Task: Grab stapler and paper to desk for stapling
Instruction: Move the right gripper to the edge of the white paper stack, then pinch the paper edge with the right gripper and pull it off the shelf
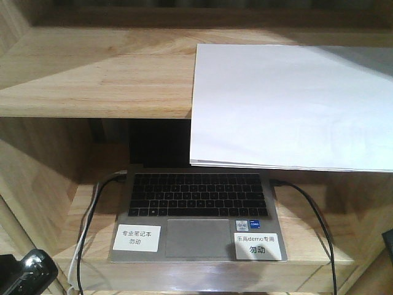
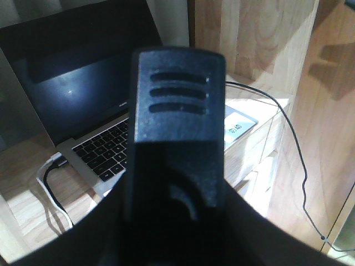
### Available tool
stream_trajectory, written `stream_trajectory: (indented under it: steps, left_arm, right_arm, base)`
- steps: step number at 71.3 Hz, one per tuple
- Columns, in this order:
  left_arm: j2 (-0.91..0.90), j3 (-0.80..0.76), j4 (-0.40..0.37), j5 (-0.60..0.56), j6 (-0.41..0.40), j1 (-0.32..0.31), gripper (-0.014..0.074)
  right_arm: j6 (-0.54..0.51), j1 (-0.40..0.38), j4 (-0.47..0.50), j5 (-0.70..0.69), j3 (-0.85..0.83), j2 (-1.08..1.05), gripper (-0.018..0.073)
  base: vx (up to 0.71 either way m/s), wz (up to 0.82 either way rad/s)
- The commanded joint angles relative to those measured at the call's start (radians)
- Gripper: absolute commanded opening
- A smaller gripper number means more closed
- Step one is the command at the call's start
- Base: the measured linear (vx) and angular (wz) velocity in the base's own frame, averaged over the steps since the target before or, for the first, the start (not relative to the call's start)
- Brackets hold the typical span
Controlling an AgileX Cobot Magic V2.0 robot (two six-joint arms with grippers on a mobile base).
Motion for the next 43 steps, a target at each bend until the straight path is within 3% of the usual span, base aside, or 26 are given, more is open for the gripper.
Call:
stream_trajectory:
  steps: [1, 23, 43]
  left_arm:
    - [0.014, -0.03, -0.039, -0.101, -0.009, -0.003, -0.0006]
    - [0.014, -0.03, -0.039, -0.101, -0.009, -0.003, -0.0006]
    - [0.014, -0.03, -0.039, -0.101, -0.009, -0.003, -0.0006]
  right_arm:
    - [-0.015, 0.012, -0.016, -0.146, -0.006, -0.002, 0.0603]
    - [-0.034, 0.012, -0.009, -0.209, -0.014, 0.018, 0.0594]
    - [-0.068, 0.012, -0.01, -0.368, -0.078, 0.257, 0.0594]
  base:
    - [0.0, 0.0]
    - [0.0, 0.0]
    - [0.0, 0.0]
